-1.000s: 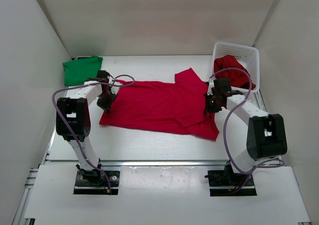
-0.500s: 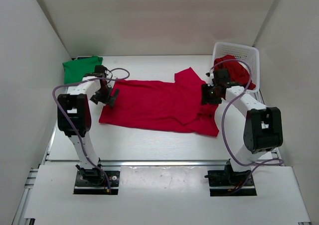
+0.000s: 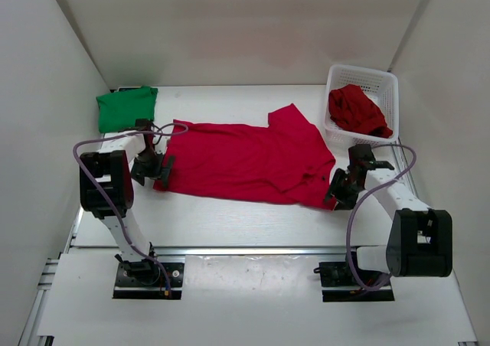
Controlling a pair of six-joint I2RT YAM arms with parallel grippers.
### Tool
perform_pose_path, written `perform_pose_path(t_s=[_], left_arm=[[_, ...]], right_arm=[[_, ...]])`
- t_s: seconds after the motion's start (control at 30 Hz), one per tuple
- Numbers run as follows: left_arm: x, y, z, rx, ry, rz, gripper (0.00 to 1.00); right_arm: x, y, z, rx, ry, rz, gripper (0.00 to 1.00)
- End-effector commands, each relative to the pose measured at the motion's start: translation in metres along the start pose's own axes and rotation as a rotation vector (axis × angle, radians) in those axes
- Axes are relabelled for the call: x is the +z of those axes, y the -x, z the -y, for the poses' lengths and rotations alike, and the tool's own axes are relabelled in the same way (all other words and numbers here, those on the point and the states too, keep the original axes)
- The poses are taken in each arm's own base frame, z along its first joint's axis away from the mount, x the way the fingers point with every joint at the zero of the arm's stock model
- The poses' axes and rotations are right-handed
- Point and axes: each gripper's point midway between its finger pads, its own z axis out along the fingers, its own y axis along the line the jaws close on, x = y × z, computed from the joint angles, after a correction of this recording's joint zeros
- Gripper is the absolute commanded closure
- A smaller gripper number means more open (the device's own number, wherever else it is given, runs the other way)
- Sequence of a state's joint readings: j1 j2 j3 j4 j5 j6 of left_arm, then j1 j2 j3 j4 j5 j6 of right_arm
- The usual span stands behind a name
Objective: Fold and stack the t-shirts
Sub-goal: Fold the flattened tshirt in 1/3 of the way
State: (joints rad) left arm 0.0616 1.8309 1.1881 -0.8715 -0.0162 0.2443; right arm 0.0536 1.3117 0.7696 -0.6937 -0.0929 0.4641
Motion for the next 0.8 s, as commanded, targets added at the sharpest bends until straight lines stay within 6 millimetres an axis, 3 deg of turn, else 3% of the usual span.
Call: perform_pose_path(t_s=[0.0, 0.17, 0.2, 0.27, 0.33, 0.4, 0.53, 0.77], left_arm=[[0.002, 0.008, 0.003, -0.022, -0.027, 0.022, 0.07], [0.013, 0.008, 0.009, -0.019, -0.047, -0.011, 0.48], [0.016, 0.006, 0.009, -0.019, -0.051, -0.022, 0.56], [0.019, 0.007, 0.01, -0.02, -0.045, -0.024, 0.85], [0.019, 0.005, 0.009, -0.02, -0.038, -0.026, 1.0], [0.02, 0.0, 0.005, -0.024, -0.028, -0.036, 1.0], [0.008, -0.013, -0.014, -0.019, 0.029, -0.049, 1.0], [-0.013, -0.059, -0.028, 0.08, 0.151, -0.138, 1.0]], right_arm=[[0.007, -0.016, 0.0, 0.126, 0.026, -0.056, 0.47], [0.028, -0.016, 0.006, 0.203, 0.037, -0.061, 0.49], [0.03, -0.012, 0.006, 0.225, 0.064, -0.055, 0.52], [0.032, -0.006, 0.009, 0.247, 0.067, -0.042, 0.64], [0.032, -0.002, 0.015, 0.263, 0.052, -0.017, 0.77], [0.031, 0.0, 0.025, 0.287, 0.017, -0.004, 0.98], [0.021, 0.004, 0.041, 0.342, -0.028, 0.005, 1.0], [0.014, -0.022, 0.053, 0.372, -0.097, -0.086, 1.0]])
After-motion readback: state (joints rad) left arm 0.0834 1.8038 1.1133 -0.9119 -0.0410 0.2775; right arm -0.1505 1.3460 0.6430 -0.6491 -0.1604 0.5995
